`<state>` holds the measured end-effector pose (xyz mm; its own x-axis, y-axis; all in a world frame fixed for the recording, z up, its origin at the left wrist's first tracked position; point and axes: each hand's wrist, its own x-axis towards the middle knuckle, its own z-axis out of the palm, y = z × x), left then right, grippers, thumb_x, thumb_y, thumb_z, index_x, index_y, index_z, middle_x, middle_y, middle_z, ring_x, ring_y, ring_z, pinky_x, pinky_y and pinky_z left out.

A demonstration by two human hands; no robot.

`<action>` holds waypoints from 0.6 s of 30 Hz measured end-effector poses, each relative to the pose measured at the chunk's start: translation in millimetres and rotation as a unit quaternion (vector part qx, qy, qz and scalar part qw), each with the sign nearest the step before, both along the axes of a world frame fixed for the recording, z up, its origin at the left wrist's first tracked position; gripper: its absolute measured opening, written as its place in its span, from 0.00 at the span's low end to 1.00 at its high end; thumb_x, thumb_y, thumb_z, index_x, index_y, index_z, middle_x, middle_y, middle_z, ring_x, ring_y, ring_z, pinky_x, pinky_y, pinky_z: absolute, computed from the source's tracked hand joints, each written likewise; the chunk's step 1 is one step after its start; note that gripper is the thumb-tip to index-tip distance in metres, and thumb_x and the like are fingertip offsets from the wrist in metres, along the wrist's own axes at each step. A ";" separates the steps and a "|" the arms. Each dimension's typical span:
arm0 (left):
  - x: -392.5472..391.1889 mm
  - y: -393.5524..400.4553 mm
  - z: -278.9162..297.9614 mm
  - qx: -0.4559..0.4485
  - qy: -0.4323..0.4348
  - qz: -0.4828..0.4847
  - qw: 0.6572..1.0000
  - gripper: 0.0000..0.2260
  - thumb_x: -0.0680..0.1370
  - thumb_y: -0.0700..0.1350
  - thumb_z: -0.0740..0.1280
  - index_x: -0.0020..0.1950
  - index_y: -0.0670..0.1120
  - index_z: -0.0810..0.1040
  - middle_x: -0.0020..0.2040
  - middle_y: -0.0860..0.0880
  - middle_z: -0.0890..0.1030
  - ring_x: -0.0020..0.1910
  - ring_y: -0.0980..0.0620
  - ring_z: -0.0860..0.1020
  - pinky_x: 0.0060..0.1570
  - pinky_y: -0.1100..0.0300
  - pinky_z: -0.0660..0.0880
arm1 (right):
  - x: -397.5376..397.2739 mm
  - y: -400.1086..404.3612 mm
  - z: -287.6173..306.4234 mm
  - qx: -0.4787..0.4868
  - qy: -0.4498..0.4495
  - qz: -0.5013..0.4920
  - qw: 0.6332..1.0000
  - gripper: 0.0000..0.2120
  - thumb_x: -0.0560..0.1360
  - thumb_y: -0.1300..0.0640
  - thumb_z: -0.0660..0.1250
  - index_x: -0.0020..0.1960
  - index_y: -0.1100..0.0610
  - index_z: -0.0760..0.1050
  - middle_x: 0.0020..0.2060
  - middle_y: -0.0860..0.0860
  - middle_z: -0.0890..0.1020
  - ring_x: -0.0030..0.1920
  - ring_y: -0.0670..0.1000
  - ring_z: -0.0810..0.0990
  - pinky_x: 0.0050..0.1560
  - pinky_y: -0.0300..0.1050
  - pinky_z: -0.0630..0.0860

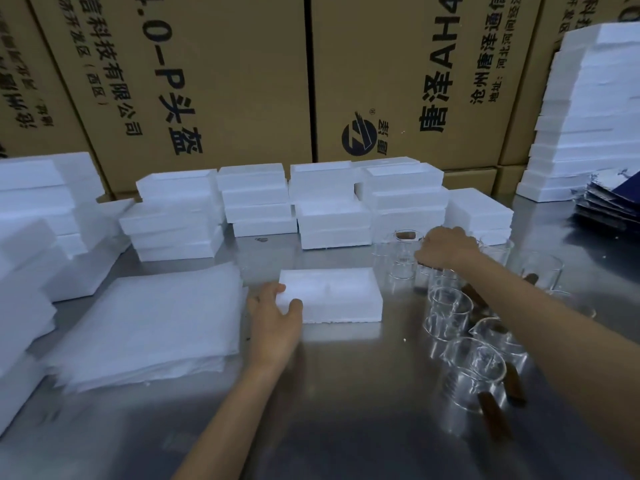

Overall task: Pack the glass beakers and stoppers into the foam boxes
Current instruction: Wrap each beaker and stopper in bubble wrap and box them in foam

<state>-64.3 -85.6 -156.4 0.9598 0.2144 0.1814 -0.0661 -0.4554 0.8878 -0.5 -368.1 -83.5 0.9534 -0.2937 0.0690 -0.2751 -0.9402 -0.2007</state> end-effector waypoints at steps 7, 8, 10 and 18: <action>4.8 5.4 -4.1 0.008 -0.031 -0.020 0.999 0.15 0.81 0.44 0.62 0.68 0.47 0.71 0.67 0.49 0.68 0.54 0.55 0.69 0.56 0.64 0.63 | 10.8 1.8 -5.8 -0.044 0.023 -0.014 0.999 0.08 0.72 0.51 0.67 0.45 0.56 0.74 0.39 0.50 0.73 0.48 0.54 0.71 0.46 0.46 0.67; 5.7 6.4 -4.4 0.006 -0.034 -0.023 0.999 0.15 0.81 0.44 0.62 0.67 0.47 0.71 0.66 0.49 0.68 0.55 0.54 0.70 0.56 0.64 0.63 | 10.6 3.6 -6.7 -0.056 0.025 -0.011 0.998 0.09 0.72 0.51 0.67 0.47 0.55 0.75 0.39 0.50 0.72 0.52 0.54 0.71 0.47 0.46 0.67; 5.3 7.5 -3.4 0.004 -0.040 -0.027 0.999 0.15 0.80 0.43 0.62 0.67 0.47 0.71 0.65 0.49 0.67 0.57 0.53 0.72 0.58 0.63 0.65 | 11.3 6.9 -9.5 -0.081 0.020 -0.004 0.997 0.09 0.73 0.50 0.66 0.50 0.55 0.76 0.42 0.50 0.73 0.60 0.55 0.71 0.52 0.47 0.67; -11.6 16.5 21.7 0.050 -0.199 -0.020 0.979 0.16 0.79 0.37 0.60 0.66 0.50 0.72 0.61 0.57 0.70 0.60 0.59 0.71 0.58 0.65 0.65 | 11.8 26.1 -12.3 -0.181 -0.033 0.053 0.981 0.13 0.77 0.55 0.61 0.58 0.57 0.75 0.58 0.56 0.74 0.64 0.58 0.67 0.63 0.53 0.66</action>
